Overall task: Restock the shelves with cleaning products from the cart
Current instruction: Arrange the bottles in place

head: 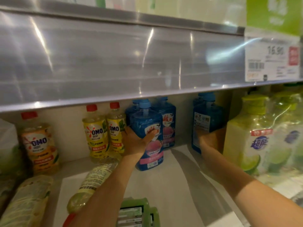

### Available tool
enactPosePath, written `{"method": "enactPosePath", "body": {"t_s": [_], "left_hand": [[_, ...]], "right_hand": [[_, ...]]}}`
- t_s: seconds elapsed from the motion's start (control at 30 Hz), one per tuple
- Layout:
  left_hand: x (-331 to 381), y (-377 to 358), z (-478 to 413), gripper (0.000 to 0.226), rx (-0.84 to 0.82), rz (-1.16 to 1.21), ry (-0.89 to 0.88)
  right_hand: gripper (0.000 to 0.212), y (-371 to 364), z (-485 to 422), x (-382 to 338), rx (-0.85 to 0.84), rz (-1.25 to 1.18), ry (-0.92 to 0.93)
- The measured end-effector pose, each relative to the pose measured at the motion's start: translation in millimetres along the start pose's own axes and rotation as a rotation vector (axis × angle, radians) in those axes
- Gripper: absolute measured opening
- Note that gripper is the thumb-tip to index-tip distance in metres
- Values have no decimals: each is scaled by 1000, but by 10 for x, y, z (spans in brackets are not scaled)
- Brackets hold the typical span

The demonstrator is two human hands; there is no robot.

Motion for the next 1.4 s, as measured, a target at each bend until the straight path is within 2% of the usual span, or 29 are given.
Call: {"method": "enactPosePath", "body": {"t_s": [0.07, 0.13, 0.2, 0.3, 0.37, 0.43, 0.53, 0.6, 0.67, 0.73, 0.83, 0.9, 1.0, 1.1, 1.2, 1.27, 1.33, 1.4], "left_hand": [[52, 20, 43, 110, -13, 15, -21], [69, 35, 64, 125, -13, 11, -29], [70, 44, 67, 118, 0, -1, -21], [58, 30, 63, 91, -1, 52, -14], [85, 29, 65, 96, -19, 71, -14], [111, 30, 70, 104, -29, 82, -21], [129, 20, 85, 103, -27, 87, -28], [130, 26, 95, 96, -25, 99, -31], [136, 27, 97, 105, -44, 105, -26], [136, 27, 94, 111, -49, 101, -9], [89, 19, 58, 90, -12, 83, 3], [34, 3, 25, 87, -4, 78, 23], [-9, 5, 7, 85, 24, 61, 25], [-5, 3, 9, 81, 43, 74, 16], [-4, -5, 9, 84, 31, 84, 36], [-7, -8, 7, 87, 22, 83, 56], [-13, -11, 9, 86, 23, 70, 63], [7, 3, 25, 83, 31, 42, 56]], "right_hand": [[73, 25, 30, 12, 61, 104, 15], [92, 52, 197, -21, 158, 318, 18], [105, -17, 386, -41, 169, 432, 45], [108, -156, 539, -8, 131, 412, 124], [113, -143, 441, 52, 115, 323, 143], [118, -126, 272, 152, 9, 158, 112], [111, -163, 188, 260, -186, -53, 38], [107, -160, 220, 245, -187, -44, 69], [104, -151, 297, 221, -180, -33, 124], [100, -190, 413, 210, -260, -44, 195], [74, -314, 597, 190, -449, -77, 239], [56, -385, 637, 183, -523, -109, 221], [46, -438, 619, 169, -571, -146, 200], [49, -451, 603, 151, -615, -144, 217], [62, -445, 594, 168, -636, -123, 201], [64, -443, 620, 170, -636, -102, 170], [59, -447, 636, 163, -591, -66, 136], [65, -433, 667, 179, -516, 15, 80]]}}
Point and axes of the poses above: each hand's wrist, its own z-axis away from the middle knuckle, its own y-axis out of the back of the hand, x = y × z, the point moved 5 cm from there along -z, towards the middle knuckle, and after that the axes turned 2 degrees about -x, right-handed, at the moved point
